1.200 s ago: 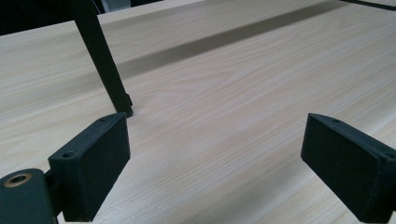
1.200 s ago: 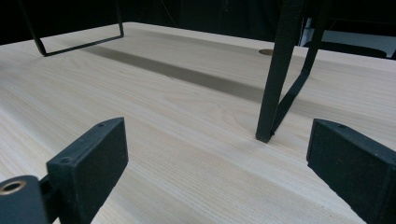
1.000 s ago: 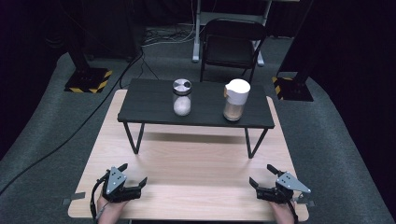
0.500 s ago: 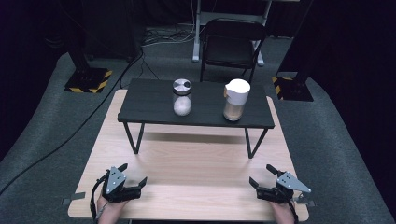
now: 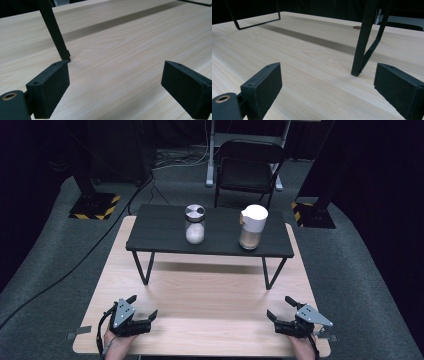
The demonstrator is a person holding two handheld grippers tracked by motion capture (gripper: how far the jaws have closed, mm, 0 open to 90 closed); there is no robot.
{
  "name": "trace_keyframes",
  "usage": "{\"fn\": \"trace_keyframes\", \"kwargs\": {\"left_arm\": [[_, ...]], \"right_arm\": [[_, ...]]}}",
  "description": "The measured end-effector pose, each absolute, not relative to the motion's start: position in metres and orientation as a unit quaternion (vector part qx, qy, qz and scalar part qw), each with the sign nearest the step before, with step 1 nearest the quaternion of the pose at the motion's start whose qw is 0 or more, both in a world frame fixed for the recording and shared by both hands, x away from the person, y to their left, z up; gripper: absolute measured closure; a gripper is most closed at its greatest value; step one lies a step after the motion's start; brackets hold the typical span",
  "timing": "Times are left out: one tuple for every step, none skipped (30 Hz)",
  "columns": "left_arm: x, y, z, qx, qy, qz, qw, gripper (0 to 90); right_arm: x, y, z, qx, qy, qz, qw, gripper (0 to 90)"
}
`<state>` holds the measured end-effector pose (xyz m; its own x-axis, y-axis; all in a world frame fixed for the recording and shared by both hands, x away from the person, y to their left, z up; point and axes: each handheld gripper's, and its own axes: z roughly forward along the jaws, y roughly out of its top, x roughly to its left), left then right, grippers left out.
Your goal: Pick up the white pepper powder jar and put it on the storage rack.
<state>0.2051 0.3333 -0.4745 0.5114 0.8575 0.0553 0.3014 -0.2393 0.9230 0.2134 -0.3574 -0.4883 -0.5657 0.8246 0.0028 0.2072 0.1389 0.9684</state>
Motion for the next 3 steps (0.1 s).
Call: {"fn": "trace_keyframes", "kwargs": {"left_arm": [[0.205,0.3333,-0.4746,0.73,0.397,0.295,0.472,7.7],[0.205,0.3332,-0.4746,0.73,0.397,0.295,0.472,7.7],[0.205,0.3332,-0.4745,0.73,0.397,0.295,0.472,7.6]], "right_arm": [[0.2134,-0.3576,-0.4883,0.369,0.699,0.543,0.284,7.0],[0.2135,-0.3577,-0.4884,0.369,0.699,0.543,0.284,7.1],[0.2136,-0.3579,-0.4884,0.369,0.699,0.543,0.284,7.2]]}}
